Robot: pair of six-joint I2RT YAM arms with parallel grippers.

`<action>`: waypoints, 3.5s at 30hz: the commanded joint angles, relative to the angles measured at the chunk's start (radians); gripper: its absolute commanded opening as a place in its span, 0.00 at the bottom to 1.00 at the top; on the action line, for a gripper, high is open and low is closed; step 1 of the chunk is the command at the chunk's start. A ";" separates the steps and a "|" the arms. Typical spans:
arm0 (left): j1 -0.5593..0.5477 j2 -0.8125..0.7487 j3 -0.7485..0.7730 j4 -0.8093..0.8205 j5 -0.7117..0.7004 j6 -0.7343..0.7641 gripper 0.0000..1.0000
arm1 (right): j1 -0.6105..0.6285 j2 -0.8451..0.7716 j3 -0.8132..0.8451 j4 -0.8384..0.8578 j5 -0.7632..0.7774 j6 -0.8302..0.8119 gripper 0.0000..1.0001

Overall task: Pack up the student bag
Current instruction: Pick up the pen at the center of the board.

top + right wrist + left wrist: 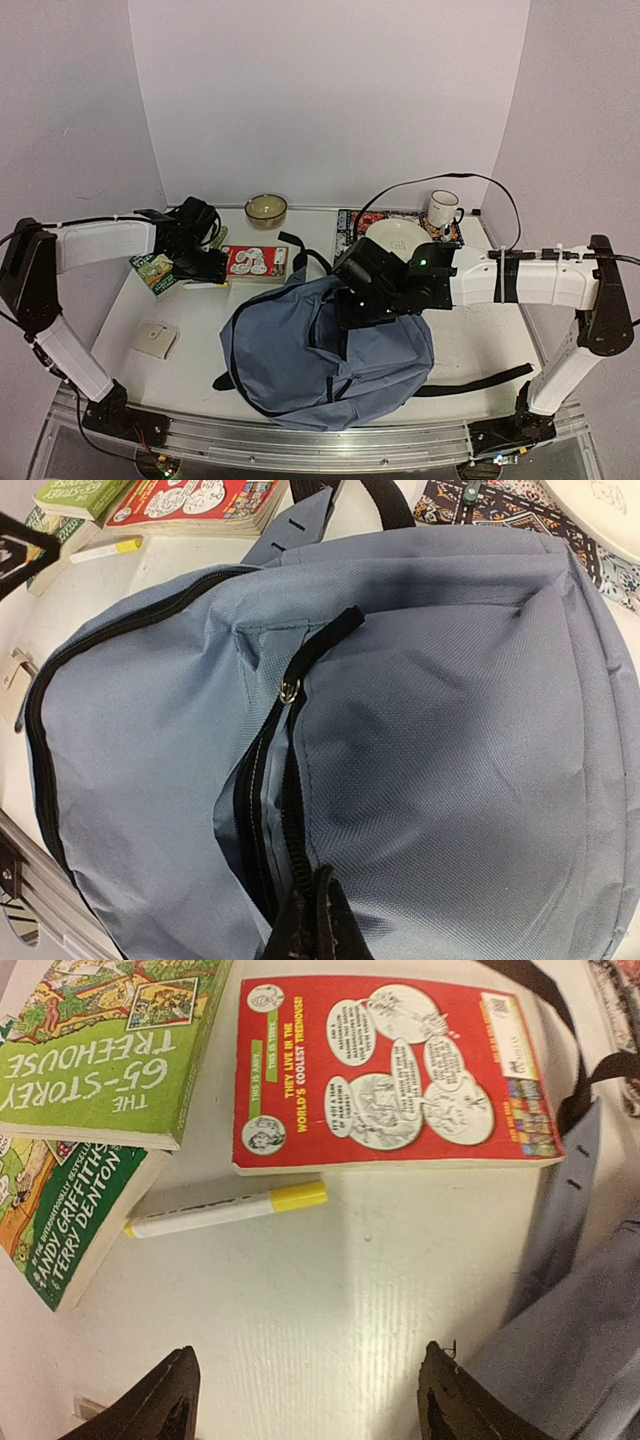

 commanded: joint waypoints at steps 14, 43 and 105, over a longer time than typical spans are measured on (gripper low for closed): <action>0.135 0.380 0.330 -0.068 0.139 0.334 0.84 | 0.007 -0.058 0.011 -0.009 0.001 -0.032 0.00; 0.170 0.408 0.191 -0.146 0.151 0.220 0.61 | 0.007 -0.078 -0.003 -0.008 0.019 -0.022 0.00; 0.169 0.115 -0.091 -0.042 0.391 -0.047 0.00 | 0.008 -0.046 0.022 0.018 0.010 -0.052 0.00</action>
